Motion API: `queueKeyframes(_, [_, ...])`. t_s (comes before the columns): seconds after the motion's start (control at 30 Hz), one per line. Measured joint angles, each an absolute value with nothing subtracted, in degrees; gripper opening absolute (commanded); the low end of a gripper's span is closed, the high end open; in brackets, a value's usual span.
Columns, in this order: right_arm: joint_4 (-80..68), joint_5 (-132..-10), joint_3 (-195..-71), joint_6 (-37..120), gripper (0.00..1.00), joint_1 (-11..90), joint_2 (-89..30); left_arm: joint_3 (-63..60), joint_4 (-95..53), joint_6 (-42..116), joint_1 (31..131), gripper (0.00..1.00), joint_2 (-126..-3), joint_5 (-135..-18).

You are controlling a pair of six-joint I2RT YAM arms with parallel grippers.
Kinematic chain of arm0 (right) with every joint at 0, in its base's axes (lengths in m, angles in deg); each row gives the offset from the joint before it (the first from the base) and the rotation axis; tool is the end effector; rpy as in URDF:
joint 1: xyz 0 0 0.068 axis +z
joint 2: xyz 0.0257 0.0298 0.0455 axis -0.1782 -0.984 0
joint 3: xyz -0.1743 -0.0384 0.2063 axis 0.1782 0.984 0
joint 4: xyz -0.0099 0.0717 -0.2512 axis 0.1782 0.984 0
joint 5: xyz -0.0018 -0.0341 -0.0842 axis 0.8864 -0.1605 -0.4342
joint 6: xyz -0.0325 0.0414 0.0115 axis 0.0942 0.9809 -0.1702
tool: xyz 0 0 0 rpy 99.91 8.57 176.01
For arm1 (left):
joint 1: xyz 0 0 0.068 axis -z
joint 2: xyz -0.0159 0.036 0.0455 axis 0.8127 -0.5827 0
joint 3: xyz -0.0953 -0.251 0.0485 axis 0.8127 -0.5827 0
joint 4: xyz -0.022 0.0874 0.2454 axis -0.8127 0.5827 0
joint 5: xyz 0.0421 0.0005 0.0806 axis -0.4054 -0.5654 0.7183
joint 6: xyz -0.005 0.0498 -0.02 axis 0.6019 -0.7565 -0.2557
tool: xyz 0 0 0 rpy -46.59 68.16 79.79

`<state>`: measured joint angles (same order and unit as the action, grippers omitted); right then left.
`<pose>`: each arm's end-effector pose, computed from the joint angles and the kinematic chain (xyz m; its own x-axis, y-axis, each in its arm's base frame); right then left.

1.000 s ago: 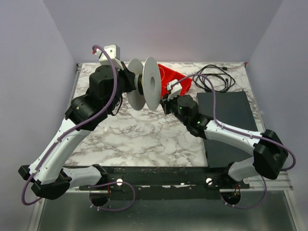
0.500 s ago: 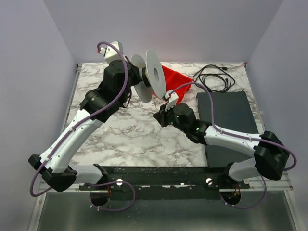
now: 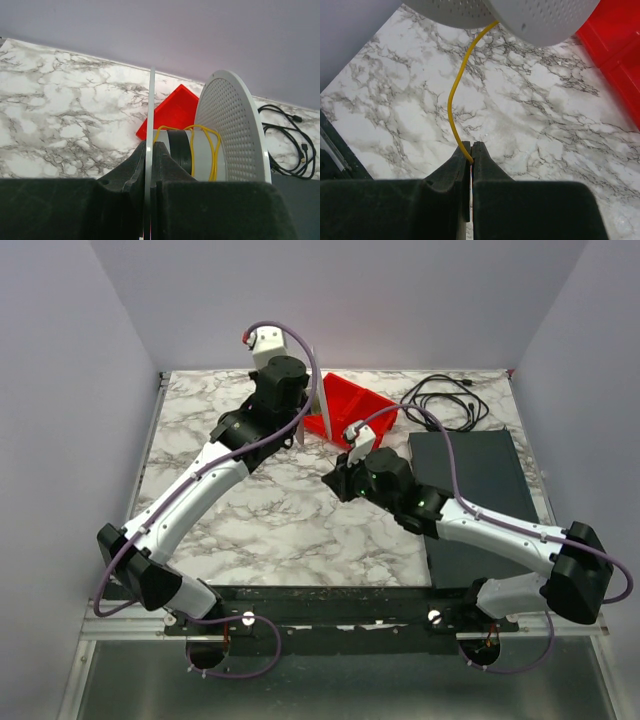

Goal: Wrap the cables

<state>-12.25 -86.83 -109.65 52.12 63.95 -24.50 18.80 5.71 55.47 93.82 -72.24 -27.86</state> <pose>0.1862 0.2452 0.2915 -0.3926 -0.0373 -0.9189 -0.6350 0.7338 0.2415 0.2589 -0.1832 0.4487 -0.1734 -0.3447 -0.9226 -0.1013 0.9380 -0.3315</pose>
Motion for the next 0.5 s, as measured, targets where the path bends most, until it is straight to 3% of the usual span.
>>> queueKeyframes(0.5, [0.3,-98.0,-122.8,42.9,0.01,64.1,-24.4,7.4,-0.1,44.1,96.6,0.00,-72.0,-29.1])
